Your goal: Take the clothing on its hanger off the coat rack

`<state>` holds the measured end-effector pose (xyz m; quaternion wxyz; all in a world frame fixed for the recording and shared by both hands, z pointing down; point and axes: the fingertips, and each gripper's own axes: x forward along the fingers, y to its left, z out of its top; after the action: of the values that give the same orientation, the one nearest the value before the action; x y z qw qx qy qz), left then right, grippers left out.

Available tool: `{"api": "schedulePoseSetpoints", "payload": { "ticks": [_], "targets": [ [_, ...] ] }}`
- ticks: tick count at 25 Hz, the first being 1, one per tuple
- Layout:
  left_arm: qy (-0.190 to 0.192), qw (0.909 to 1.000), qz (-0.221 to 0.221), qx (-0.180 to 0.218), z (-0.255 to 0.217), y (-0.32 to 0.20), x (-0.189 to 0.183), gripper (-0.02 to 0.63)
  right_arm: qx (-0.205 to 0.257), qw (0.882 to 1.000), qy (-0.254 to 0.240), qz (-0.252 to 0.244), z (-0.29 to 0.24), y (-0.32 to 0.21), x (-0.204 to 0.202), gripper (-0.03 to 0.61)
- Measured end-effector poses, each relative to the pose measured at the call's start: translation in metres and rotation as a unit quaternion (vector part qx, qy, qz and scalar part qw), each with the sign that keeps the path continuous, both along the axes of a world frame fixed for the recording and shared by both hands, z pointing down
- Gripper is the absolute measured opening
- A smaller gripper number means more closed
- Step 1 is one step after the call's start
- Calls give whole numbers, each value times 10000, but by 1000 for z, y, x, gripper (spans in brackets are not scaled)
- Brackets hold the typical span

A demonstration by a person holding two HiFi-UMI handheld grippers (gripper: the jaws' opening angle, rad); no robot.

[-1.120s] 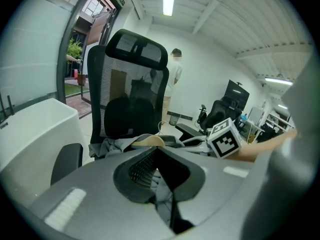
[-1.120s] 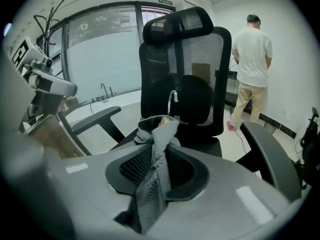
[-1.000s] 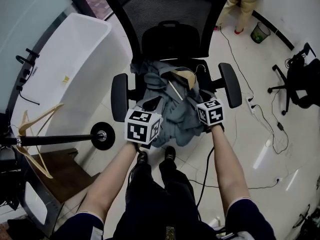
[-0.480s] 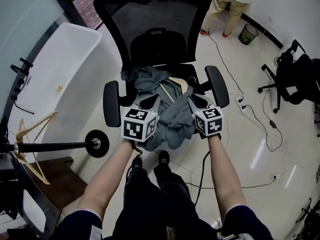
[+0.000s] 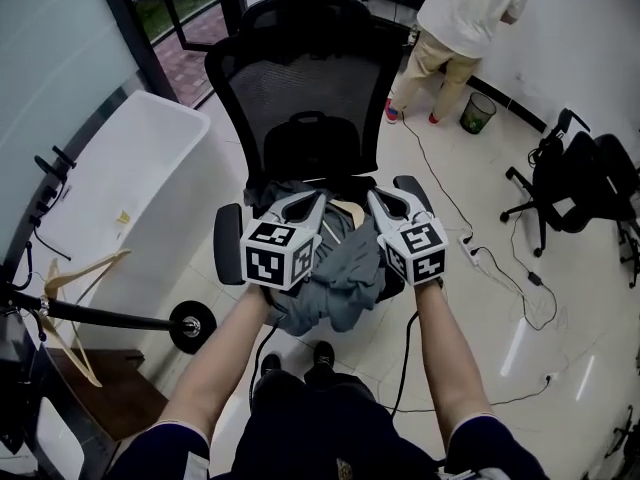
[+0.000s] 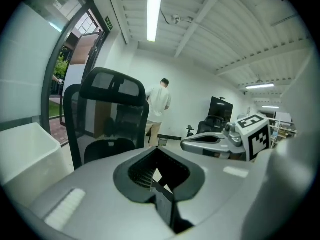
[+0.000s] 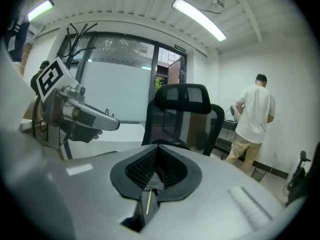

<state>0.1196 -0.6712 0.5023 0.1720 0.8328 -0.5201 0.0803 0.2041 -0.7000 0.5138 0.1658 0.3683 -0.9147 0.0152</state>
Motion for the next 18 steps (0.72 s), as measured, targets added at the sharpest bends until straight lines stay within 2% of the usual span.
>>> {"api": "schedulePoseSetpoints", "payload": {
  "ticks": [6,14,18],
  "targets": [
    [-12,9987,64,507,-55,-8,8,12,354,9987,-215,-290,-63,3,-11,2],
    [-90,9957,35,917,-104,3,-3,12,332,9939,-875,-577,-123,21,-37,1],
    [-165,9947,28,1012,-115,7,-9,12,521,9916,-1018,-604,-139,28,-45,0]
  ]
}}
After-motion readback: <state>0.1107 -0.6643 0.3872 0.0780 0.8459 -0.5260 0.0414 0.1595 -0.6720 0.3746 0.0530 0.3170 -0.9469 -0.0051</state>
